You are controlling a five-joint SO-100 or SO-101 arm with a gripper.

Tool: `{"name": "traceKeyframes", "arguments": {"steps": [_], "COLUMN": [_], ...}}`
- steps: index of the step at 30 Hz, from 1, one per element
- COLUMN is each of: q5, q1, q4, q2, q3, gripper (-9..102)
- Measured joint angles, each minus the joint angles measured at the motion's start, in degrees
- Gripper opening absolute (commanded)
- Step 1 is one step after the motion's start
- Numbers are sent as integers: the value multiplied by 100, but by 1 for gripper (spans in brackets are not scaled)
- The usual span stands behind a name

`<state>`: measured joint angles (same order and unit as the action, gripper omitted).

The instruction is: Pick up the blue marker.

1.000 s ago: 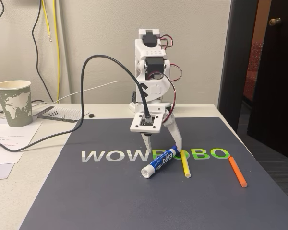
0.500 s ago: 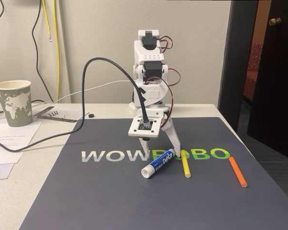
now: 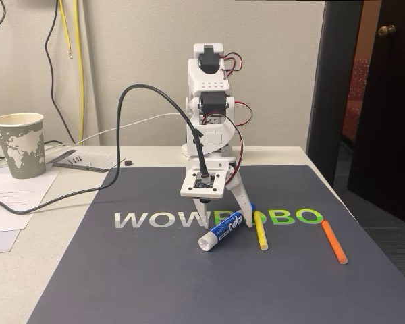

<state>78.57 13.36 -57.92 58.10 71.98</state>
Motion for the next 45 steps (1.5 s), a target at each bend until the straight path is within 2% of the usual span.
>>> {"name": "traceKeyframes", "arguments": {"steps": [3,17,22,25,31,36,41,45], "q5": [0,-9,-299,-765,-2399,-3683,-5739,-6601], "q1": [0,0,0,-18,-18,-114,-387,-598], "q4": [18,18,-62,-431,-2303,-2874,-3604,-4386], "q2": [0,0,114,308,334,237,229,97], "q3": [0,0,9,-220,-2610,-4087,-5660,-6847], "gripper": [8,4,0,0,0,0,0,0]}}
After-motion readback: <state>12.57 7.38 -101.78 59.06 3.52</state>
